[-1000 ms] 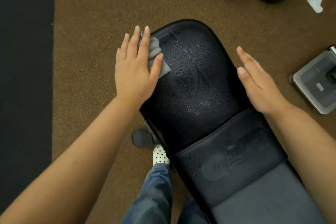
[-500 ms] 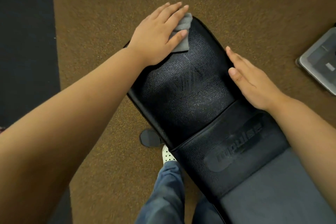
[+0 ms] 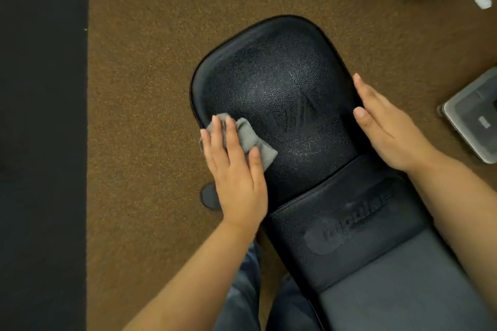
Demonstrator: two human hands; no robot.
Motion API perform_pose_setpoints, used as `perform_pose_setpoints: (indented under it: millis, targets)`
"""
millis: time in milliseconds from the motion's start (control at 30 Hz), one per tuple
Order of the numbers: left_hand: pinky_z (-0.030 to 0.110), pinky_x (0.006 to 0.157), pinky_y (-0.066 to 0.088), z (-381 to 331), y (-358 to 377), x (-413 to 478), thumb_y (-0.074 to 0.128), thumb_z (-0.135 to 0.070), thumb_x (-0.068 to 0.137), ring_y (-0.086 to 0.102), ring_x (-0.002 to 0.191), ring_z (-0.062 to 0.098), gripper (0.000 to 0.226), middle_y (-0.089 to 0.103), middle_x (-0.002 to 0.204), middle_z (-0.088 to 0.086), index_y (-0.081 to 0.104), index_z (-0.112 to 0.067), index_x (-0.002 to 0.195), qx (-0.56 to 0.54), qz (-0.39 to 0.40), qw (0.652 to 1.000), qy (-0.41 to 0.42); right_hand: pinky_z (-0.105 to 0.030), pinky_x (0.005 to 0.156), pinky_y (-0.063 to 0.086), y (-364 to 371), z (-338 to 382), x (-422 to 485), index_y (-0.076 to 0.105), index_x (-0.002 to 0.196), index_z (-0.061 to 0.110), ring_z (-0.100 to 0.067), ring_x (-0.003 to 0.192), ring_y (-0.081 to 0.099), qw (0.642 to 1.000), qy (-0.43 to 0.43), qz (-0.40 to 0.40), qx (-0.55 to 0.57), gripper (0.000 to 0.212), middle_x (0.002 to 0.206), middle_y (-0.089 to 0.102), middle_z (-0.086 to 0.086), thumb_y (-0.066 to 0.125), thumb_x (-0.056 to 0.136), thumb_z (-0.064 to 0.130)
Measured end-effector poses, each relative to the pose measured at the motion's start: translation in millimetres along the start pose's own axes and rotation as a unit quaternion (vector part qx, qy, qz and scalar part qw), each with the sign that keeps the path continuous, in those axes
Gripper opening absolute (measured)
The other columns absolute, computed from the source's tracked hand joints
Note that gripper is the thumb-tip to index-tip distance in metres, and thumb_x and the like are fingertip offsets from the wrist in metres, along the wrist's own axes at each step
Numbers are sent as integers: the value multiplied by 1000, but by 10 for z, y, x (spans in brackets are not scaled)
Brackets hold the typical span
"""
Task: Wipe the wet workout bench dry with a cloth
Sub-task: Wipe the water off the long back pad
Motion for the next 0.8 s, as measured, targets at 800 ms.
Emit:
perform_pose_setpoints:
  millis: [800]
  targets:
    - [39,116,16,-581,317,1772,22,-38,102,23,143,26,55,26,156,6,21,-16,152,214,74,966,123,-6,109,4,7,47,-32,7,153,22,9,138,4,999,-21,-30,-26,65,158,11,9,26,98,50]
Point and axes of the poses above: each hand's wrist, its own x-axis towards the middle knuckle, its own y-axis out of the palm, z = x × y, the point moved 4 cm from there along x, towards the middle knuckle
